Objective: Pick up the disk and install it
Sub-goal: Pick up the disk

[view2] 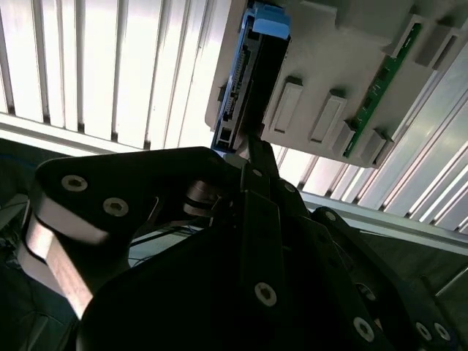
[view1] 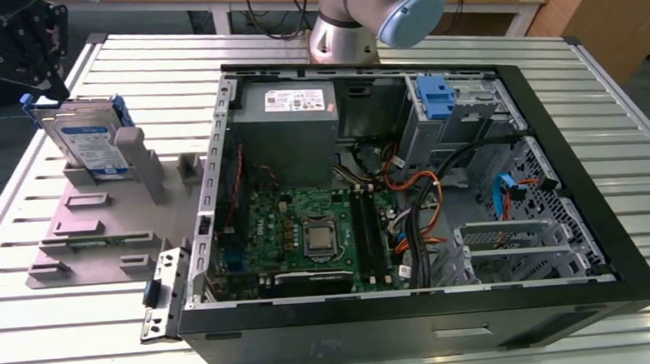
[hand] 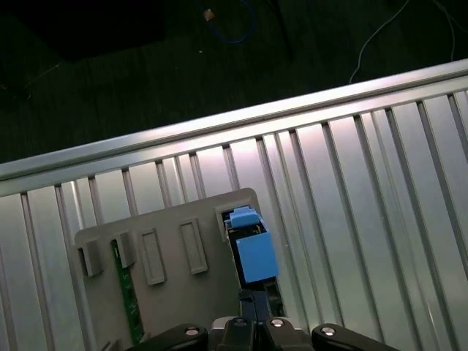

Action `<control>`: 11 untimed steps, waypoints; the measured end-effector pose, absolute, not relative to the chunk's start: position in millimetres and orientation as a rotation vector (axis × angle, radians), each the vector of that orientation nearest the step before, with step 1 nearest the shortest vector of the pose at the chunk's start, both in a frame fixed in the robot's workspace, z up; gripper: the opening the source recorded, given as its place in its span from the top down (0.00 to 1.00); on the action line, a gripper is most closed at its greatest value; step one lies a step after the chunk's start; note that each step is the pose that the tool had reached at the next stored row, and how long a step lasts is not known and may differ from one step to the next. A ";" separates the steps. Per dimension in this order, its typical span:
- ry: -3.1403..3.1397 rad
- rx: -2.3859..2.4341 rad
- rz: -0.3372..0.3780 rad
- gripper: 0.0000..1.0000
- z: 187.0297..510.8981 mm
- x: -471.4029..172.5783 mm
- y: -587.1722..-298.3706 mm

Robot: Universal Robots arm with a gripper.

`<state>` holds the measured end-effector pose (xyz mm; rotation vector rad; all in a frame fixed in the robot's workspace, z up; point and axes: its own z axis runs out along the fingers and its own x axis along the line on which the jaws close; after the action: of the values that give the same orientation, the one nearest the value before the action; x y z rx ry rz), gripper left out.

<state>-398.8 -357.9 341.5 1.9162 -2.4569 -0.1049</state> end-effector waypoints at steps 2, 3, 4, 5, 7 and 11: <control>-2.457 1.916 -0.105 0.89 341.4 -397.9 -357.7; -2.457 1.916 -0.105 0.89 341.4 -397.1 -357.4; -2.457 1.916 -0.105 0.89 341.3 -395.9 -357.0; -2.457 1.917 -0.105 0.89 341.3 -394.7 -356.4; -2.456 1.917 -0.105 0.89 341.1 -392.5 -355.2; -2.452 1.922 -0.105 0.89 340.8 -389.3 -351.7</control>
<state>-389.3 -351.7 340.8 1.9225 -2.4521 -0.1053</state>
